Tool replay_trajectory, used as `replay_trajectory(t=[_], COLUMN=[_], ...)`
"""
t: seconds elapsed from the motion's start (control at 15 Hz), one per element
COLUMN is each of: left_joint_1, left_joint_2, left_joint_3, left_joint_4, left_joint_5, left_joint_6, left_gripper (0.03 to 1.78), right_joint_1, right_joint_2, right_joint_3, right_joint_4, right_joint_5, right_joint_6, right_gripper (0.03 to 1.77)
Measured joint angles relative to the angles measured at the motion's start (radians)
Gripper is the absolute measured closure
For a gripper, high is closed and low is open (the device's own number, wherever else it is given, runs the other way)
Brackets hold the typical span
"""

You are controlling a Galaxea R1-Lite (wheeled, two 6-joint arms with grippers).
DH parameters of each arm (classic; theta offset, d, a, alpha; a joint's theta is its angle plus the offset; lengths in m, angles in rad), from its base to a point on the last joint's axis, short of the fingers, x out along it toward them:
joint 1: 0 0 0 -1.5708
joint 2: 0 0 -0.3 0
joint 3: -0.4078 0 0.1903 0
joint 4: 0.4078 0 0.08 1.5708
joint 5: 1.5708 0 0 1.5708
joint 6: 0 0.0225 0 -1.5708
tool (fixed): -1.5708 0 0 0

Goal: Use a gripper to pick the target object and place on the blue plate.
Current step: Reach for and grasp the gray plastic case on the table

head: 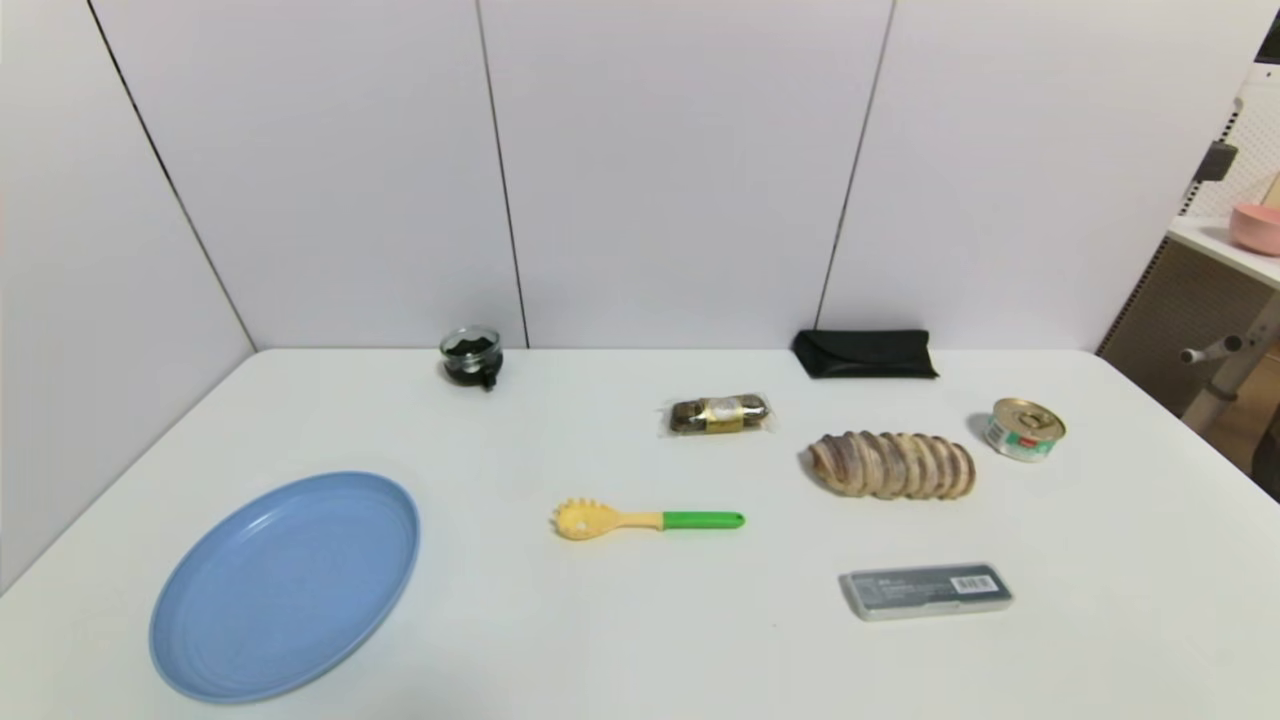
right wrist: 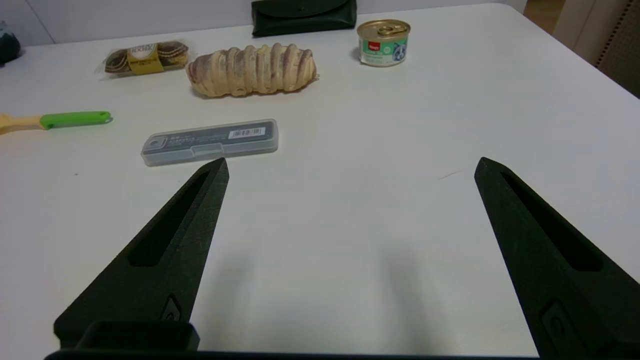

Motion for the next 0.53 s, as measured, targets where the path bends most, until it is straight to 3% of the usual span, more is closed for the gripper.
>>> replay_trajectory(t=[0.53], left_joint_1=[0.000], left_joint_2=[0.010], left_joint_3=[0.000], left_joint_4=[0.001], left_joint_5=[0.001], left_joint_6=[-0.001], left_gripper=[0.12], right_joint_1=[0.000], right_joint_2=[0.000], right_joint_3=[0.000], right_joint_4=[0.000], right_joint_5=[0.000], right_joint_6=[0.000], right_gripper=[0.10])
